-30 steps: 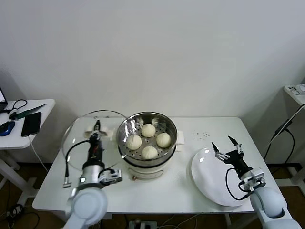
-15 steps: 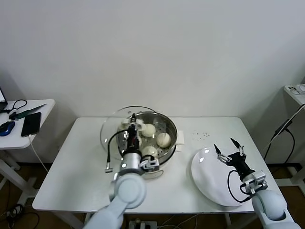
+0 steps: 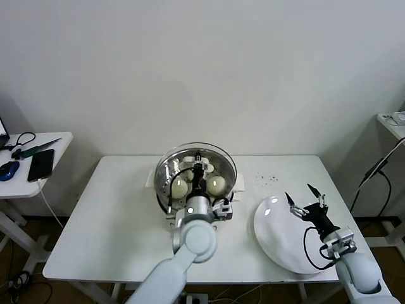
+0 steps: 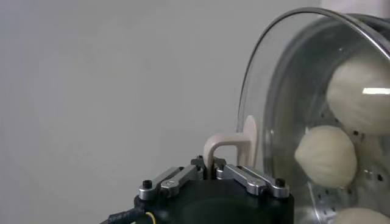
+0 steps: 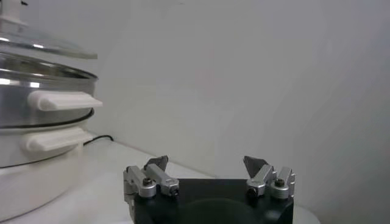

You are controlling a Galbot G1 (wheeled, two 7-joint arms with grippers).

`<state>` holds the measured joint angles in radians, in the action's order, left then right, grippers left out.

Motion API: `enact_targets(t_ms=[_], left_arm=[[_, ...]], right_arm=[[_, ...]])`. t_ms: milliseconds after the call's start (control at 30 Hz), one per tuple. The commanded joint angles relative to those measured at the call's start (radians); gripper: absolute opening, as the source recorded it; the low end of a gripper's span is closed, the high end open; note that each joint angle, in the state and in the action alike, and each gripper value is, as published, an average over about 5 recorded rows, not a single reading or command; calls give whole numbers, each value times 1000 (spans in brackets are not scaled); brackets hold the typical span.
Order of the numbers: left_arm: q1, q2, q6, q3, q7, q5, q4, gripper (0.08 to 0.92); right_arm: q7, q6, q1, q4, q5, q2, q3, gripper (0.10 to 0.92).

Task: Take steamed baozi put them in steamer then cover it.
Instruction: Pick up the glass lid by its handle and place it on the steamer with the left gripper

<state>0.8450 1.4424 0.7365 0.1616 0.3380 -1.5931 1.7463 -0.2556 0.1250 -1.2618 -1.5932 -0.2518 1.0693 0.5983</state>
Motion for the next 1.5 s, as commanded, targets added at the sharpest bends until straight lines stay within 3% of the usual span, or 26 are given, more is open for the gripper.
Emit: enact_targets(t_ms=[33,800,1067,1167,1500], left_arm=[[-27,33,48,-8,5,-5,-98,151],[-17,32,49,-14,-26,33,-119,151],[-9,22,49,-14,6,54,-83,153],[-2,11,49,-16,10,63,-59,190],[39,-36,49,-15,32,80,70,476]], right_arm=[[-2,4,0,3,12,3,1,823],[-10,11,0,7,32,13,1,823],[-16,13,1,9,40,14,1,823],[-18,13,3,12,42,15,0,823],[-18,10,11,16,54,17,-4,823]])
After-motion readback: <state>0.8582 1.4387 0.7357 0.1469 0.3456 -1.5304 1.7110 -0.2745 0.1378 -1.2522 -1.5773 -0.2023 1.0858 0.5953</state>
